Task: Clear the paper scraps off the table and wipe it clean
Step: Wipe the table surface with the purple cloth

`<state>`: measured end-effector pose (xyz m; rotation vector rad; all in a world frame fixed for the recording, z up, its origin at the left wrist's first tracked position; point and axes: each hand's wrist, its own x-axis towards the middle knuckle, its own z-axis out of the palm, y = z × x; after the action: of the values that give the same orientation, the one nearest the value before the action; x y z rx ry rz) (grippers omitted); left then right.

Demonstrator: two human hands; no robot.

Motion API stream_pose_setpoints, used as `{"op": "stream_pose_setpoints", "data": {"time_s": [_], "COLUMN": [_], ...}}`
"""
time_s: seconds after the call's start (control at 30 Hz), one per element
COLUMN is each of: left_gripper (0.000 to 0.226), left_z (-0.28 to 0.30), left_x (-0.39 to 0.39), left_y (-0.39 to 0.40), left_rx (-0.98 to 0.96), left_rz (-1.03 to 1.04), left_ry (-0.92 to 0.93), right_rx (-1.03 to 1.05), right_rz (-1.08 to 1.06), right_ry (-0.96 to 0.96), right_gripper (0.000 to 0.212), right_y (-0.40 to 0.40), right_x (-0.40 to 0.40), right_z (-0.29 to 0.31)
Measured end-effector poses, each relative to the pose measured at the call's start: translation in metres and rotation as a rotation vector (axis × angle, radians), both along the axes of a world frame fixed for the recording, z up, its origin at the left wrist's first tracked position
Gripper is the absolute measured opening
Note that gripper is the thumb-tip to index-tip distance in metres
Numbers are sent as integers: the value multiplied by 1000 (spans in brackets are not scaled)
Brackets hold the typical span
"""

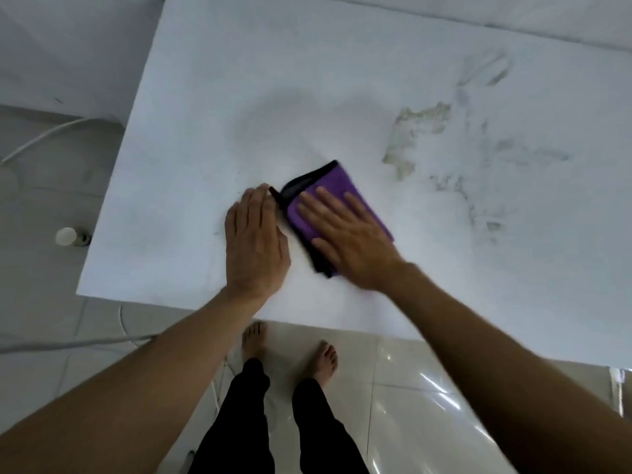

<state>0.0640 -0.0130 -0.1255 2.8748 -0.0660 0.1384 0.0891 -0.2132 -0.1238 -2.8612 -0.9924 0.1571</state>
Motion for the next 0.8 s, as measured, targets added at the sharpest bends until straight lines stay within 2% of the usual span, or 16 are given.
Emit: {"op": "stream_pose_setpoints", "data": {"time_s": [0.03, 0.1, 0.17, 0.2, 0.27, 0.33, 0.43, 0.53, 0.6, 0.7, 0.8], "left_gripper": [48, 41, 42, 42, 43, 44, 46, 50, 50, 49, 51], "left_z": [3, 9, 11, 11, 11, 10, 5, -1, 0, -2, -12], "left_x": [11, 41, 72, 86, 111, 129, 155, 182, 204, 227, 233], "left_y": [-2, -5, -5, -5, -4, 2, 11, 11, 2, -13, -15], "left_rx": [9, 1, 0, 0, 1, -1, -21, -38, -53, -80, -119], "left_rz": [2, -5, -38, -68, -123, -148, -193, -238, -231, -232, -243], "left_ry": [-10, -31, -54, -67, -82, -85, -75, -76, -69, -52, -81], "right_rx": [-9, -4, -10, -19, -22, 29, 76, 39, 28, 34, -2], "right_rz": [-88, -427, -764, -858, -878, -784, -471, -214, -297, -654, -857], "right_ry": [-32, -58, -41, -55, -124, -136, -80, -75, -93, -88, -30], "right_gripper": [56, 59, 63, 63, 62, 60, 57, 57, 56, 59, 62], "right_y": [-22, -62, -78, -74, -44, -5, 41, 34, 4, -55, -75], "right_x": [17, 39, 39, 32, 15, 10, 35, 81, 109, 127, 116], "right_z": [-3, -8, -7, -7, -8, -10, -7, -4, -10, -13, -12]}}
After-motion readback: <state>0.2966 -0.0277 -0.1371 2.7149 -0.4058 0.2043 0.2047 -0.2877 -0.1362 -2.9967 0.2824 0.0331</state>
